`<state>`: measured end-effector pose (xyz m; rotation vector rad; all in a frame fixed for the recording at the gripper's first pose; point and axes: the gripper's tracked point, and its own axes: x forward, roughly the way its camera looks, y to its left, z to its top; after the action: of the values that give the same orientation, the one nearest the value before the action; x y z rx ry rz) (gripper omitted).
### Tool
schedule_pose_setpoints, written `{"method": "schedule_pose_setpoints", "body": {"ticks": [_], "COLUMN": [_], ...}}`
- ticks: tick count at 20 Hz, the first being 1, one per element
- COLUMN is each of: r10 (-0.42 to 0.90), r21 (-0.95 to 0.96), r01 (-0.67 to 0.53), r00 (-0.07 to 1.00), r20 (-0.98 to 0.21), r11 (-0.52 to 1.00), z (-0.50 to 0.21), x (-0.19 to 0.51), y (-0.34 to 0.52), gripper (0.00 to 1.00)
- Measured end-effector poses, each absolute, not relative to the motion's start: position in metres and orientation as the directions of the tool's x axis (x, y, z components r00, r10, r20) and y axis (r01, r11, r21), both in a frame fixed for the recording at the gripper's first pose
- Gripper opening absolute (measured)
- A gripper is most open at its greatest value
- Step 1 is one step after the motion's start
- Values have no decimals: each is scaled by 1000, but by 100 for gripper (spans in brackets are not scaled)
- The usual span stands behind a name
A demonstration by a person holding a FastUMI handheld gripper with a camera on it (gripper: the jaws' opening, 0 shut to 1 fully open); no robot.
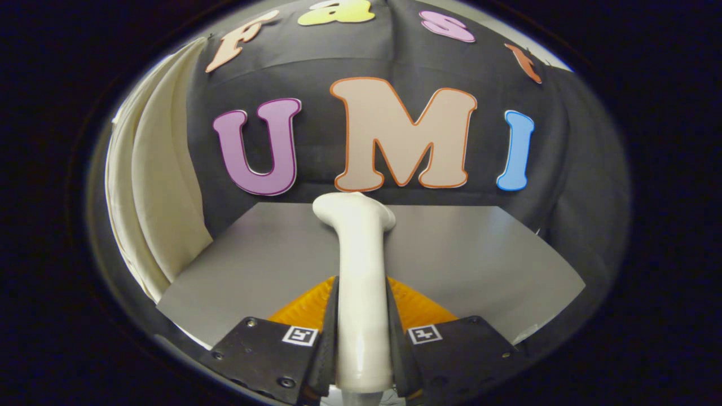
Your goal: Iron the clothes twice with a garment steamer, once on the left side and once on the right side.
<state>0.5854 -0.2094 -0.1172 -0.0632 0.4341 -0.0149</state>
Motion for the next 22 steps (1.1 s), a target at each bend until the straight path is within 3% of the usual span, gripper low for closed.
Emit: {"method": "schedule_pose_setpoints", "body": {"ticks": [5,6,9,22], "r10": [-15,-6,-20,4], "r21": [56,81,0,68], "r01": [44,43,22,16], "r00": [895,914,918,958], "r20": [-447,-406,-395,-287], "r11": [997,996,1000,998], "z": [-109,-97,-85,-30], "x": [564,553,506,312], "y": [-212,-206,-187,-9], "gripper": [36,35,34,34]}}
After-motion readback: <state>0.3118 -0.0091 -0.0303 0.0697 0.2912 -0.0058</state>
